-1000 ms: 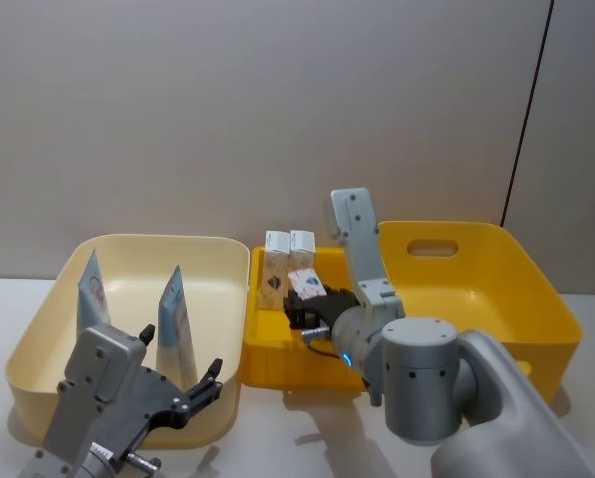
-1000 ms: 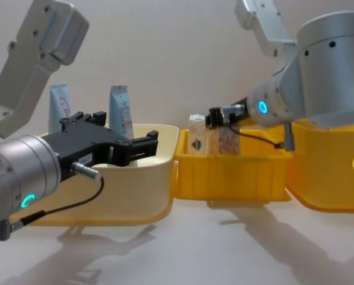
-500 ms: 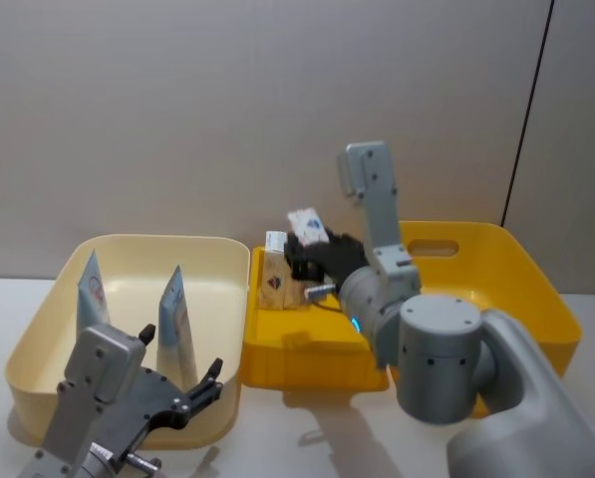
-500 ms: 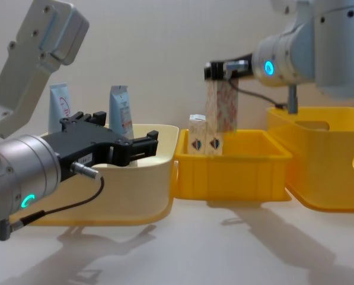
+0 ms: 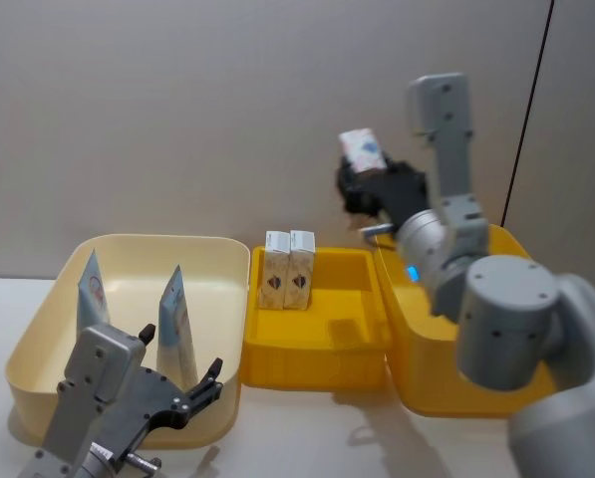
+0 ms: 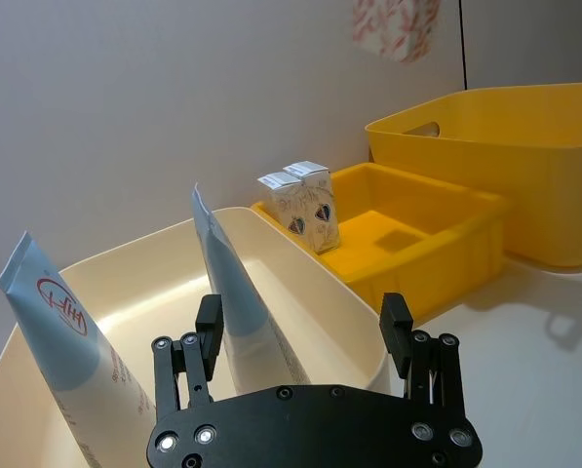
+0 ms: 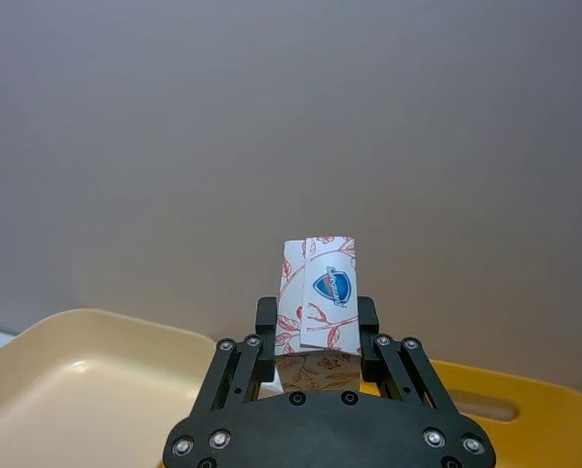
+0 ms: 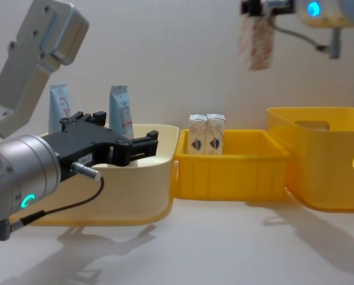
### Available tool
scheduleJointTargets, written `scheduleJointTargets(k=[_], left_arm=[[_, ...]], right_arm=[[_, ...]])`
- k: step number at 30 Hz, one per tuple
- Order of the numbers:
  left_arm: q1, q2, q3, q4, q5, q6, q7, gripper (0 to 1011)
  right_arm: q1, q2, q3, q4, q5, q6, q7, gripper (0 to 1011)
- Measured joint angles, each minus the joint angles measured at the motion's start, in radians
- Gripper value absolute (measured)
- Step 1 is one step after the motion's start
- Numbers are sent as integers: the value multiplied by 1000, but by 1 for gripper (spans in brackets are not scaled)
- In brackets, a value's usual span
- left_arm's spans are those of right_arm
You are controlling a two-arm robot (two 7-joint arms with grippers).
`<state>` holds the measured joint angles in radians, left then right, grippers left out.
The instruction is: Bimanual collaborative sorting of washing and personal care products
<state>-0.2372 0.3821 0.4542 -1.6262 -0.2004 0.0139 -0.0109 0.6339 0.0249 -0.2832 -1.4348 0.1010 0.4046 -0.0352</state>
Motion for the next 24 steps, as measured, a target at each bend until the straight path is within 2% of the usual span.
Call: scheduleJointTargets(k=[6,13,24], left_arm=[[0,0,0,0,0,0,0,1003],[0,0,0,0,0,0,0,1003],[0,0,0,0,0,0,0,1003]], right_arm=[[-17,37,37,-52,-15,6,-13,453],[-53,88,95,-102,-23,54,-23,453],[-81,119,133,-101,-23,134,-10,453]])
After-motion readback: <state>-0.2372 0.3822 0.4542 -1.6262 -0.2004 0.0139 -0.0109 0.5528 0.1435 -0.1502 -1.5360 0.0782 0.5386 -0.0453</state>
